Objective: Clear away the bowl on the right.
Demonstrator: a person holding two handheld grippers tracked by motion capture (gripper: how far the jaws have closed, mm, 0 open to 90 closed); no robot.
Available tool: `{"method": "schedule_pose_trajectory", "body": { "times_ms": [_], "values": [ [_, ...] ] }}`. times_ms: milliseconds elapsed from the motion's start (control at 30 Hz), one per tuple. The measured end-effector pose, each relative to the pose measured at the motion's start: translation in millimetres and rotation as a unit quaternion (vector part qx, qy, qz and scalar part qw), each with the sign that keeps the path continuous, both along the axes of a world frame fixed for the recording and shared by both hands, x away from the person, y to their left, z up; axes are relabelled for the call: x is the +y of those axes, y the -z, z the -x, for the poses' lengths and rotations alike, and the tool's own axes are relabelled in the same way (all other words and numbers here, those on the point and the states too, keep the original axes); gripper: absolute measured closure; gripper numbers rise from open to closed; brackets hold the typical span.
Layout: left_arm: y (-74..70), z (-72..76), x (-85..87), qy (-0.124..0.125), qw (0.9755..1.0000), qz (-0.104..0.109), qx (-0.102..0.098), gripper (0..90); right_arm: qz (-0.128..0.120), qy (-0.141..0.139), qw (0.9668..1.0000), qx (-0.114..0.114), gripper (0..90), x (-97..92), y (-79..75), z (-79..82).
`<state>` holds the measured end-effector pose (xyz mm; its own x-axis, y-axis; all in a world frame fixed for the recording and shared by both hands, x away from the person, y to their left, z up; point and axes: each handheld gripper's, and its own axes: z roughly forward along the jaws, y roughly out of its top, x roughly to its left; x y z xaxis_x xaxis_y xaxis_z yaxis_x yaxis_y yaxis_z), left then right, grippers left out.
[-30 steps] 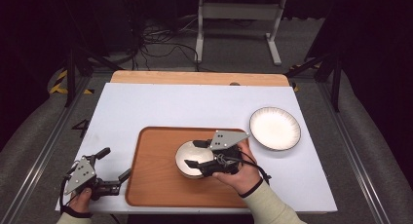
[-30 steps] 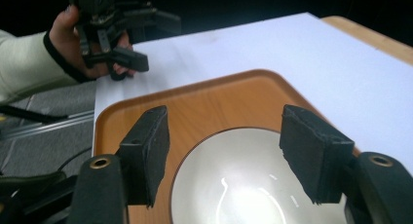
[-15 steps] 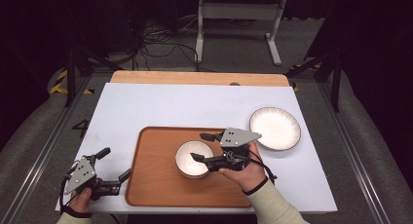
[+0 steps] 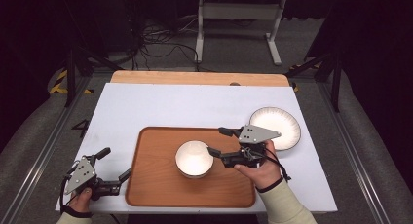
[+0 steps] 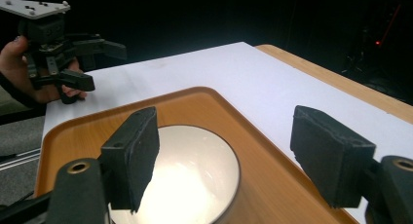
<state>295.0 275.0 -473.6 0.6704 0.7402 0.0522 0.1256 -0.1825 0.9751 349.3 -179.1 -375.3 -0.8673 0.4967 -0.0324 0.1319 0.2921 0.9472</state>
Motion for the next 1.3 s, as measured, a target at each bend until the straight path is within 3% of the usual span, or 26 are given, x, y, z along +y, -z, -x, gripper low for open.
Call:
{"method": "schedule_pose_trajectory", "body": {
  "times_ms": [700, 1300],
  "values": [
    [0.0, -0.1, -0.3, 0.000, 1.0000, 0.000, 0.000, 0.3, -0.016, 0.059, 0.9981, -0.003, 23.8, -52.8, -3.7, -1.7],
    [-0.2, -0.2, 0.0, 0.001, 1.0000, -0.002, 0.002, 0.3, -0.041, 0.108, 0.9933, -0.008, 22.4, -96.5, -4.6, 0.6]
  ]
}}
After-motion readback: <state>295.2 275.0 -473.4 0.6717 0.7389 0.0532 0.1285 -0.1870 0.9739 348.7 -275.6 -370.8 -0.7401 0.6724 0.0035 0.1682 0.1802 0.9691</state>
